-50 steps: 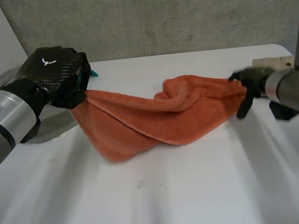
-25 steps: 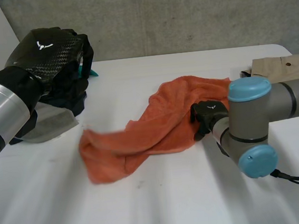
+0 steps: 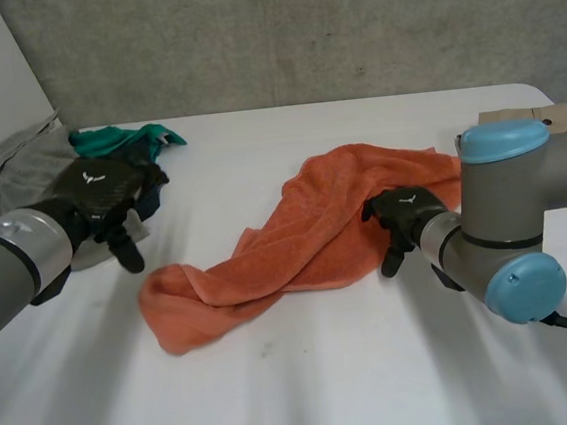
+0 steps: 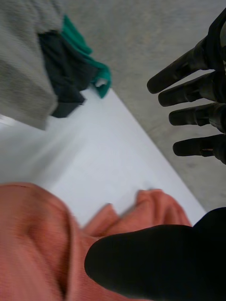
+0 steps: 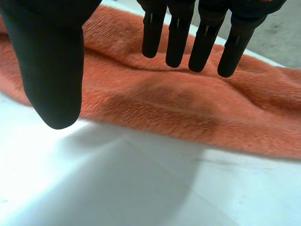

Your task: Fold the laundry.

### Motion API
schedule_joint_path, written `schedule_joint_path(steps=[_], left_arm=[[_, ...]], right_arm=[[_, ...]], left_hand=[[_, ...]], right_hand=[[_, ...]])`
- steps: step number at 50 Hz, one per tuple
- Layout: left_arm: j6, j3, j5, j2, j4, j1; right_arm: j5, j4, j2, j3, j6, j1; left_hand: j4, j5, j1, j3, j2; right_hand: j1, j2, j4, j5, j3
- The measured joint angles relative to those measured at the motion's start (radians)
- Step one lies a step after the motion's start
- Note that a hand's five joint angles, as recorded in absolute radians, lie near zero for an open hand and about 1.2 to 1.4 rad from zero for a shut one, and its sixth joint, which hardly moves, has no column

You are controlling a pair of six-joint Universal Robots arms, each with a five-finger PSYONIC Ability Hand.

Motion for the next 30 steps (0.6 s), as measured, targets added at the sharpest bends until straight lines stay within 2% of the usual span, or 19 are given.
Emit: schedule_joint_path(steps=[7,14,20,22,25,26,27,28,30], left_arm=[[0.043,0.030,0.071,-0.114,-0.029,0.078],[0.063,0.084,0.132,-0.247,-0.096,0.100],[0.070,0.113,0.135,-0.319,-0.122,0.095],[0.075,0.129,0.121,-0.358,-0.124,0.087],[0.079,0.144,0.101,-0.390,-0.118,0.078],[0.080,0.150,0.093,-0.402,-0.115,0.073],[0.080,0.152,0.091,-0.405,-0.114,0.072],[0.081,0.161,0.081,-0.419,-0.108,0.064],[0.081,0.171,0.070,-0.428,-0.102,0.055]], right_arm=[[-0.007,-0.013,0.052,-0.019,-0.022,0.039],[-0.002,-0.049,0.088,-0.041,-0.026,0.061],[-0.002,-0.072,0.102,-0.052,-0.036,0.061],[-0.001,-0.084,0.110,-0.059,-0.046,0.058],[0.000,-0.093,0.115,-0.064,-0.055,0.054],[0.000,-0.093,0.115,-0.064,-0.055,0.053],[0.001,-0.096,0.115,-0.066,-0.058,0.050],[0.001,-0.098,0.114,-0.067,-0.060,0.048],[0.003,-0.099,0.109,-0.067,-0.062,0.045]], left_hand=[[0.000,0.001,0.001,0.002,0.000],[0.119,0.132,0.112,0.116,0.113],[0.152,0.165,0.136,0.147,0.144],[0.211,0.223,0.208,0.210,0.206],[0.397,0.406,0.424,0.392,0.392],[0.528,0.535,0.569,0.523,0.524],[0.528,0.535,0.569,0.523,0.524],[0.766,0.768,0.812,0.760,0.764],[0.901,0.876,0.854,0.889,0.892]], right_hand=[[0.000,0.000,0.000,0.000,0.000],[0.067,0.068,0.084,0.112,0.058],[0.106,0.114,0.124,0.144,0.107],[0.192,0.199,0.200,0.165,0.187],[0.440,0.433,0.433,0.313,0.420],[0.466,0.474,0.460,0.336,0.446],[0.607,0.617,0.615,0.500,0.600],[0.682,0.705,0.705,0.665,0.687],[0.685,0.738,0.756,0.729,0.732]])
